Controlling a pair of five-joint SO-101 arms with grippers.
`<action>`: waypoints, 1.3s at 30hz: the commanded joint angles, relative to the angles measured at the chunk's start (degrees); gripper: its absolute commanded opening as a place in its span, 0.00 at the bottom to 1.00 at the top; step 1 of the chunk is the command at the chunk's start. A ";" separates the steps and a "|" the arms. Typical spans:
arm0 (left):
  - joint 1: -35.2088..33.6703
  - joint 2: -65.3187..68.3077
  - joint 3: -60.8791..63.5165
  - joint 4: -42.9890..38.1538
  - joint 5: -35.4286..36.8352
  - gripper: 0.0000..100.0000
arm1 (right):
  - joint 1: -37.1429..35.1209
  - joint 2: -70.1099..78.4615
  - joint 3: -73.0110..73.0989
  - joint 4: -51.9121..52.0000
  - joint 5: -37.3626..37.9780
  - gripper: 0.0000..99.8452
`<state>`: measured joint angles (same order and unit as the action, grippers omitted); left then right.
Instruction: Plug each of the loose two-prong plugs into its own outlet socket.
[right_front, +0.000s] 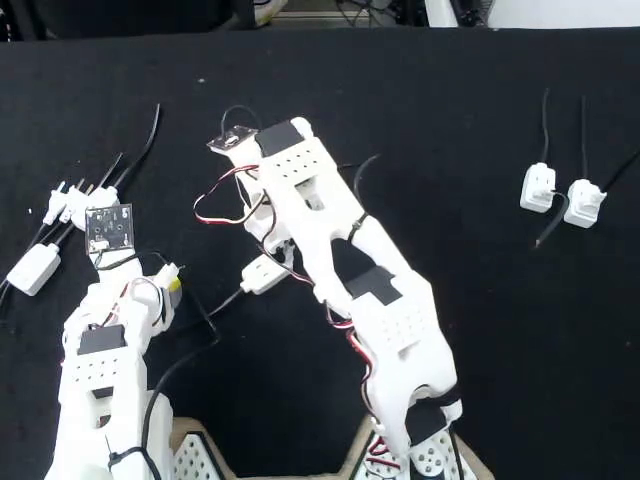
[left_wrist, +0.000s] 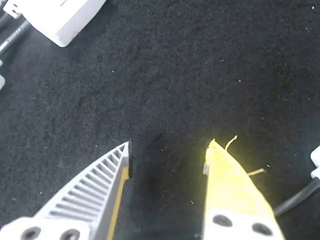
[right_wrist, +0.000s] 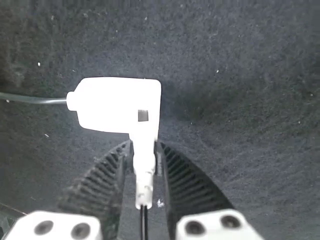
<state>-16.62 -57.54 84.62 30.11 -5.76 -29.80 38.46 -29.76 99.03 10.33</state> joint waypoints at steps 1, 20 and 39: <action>-0.57 -0.88 -0.66 0.00 0.53 0.24 | -0.44 -2.15 -2.51 1.23 0.00 0.01; -0.57 -0.88 -0.66 -0.09 0.53 0.24 | -0.70 -8.66 2.51 1.93 0.00 0.01; -0.57 -0.88 -0.66 -0.09 0.53 0.24 | -0.44 -1.63 -2.86 1.85 0.44 0.01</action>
<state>-16.62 -57.54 84.62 30.11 -5.76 -29.89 36.00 -28.26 99.30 10.33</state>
